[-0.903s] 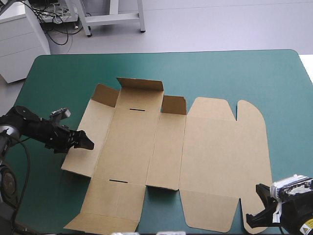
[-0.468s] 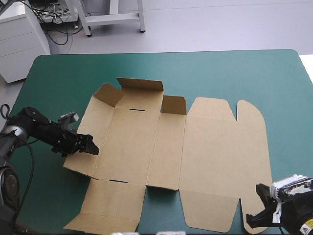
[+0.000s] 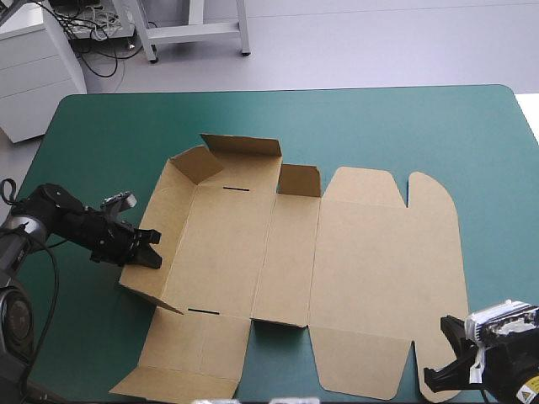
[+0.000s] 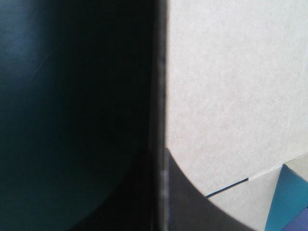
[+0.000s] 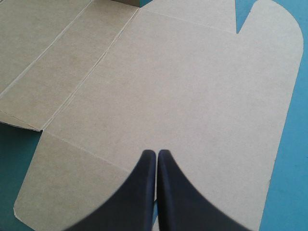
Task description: Fold the box
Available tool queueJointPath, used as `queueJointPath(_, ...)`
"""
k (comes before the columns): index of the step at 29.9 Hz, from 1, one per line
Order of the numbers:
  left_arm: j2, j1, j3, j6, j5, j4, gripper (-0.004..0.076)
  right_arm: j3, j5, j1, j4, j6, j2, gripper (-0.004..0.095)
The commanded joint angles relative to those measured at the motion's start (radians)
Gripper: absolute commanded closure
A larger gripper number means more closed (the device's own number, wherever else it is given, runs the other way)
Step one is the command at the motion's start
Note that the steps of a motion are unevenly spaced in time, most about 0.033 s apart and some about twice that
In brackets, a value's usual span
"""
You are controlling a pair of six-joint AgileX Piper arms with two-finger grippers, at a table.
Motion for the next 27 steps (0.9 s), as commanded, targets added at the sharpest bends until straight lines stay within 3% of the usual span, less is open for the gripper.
queueJointPath(1, -0.043, -0.014, -0.082, -0.007, 0.097, -0.032, 0.0756, -0.023, -0.064, -0.005, 0.02, -0.009, 0.011, 0.0912)
queueJointPath(9, -0.042, -0.201, -0.421, -0.162, 0.097, 0.351, 0.0756, -0.023, -0.067, -0.005, 0.008, -0.014, 0.011, 0.0912)
queueJointPath(14, -0.042, -0.379, -0.576, -0.07, 0.091, 0.549, 0.0756, -0.023, -0.069, -0.005, -0.02, -0.016, 0.011, 0.0912)
queueJointPath(20, -0.042, -0.633, -0.623, 0.005, 0.017, 0.915, 0.0756, -0.023, -0.069, -0.005, -0.024, -0.016, 0.011, 0.0912)
queueJointPath(27, -0.01, -0.823, -0.623, 0.005, -0.04, 1.152, 0.0756, -0.023, -0.069, -0.005, -0.034, -0.016, 0.011, 0.0912)
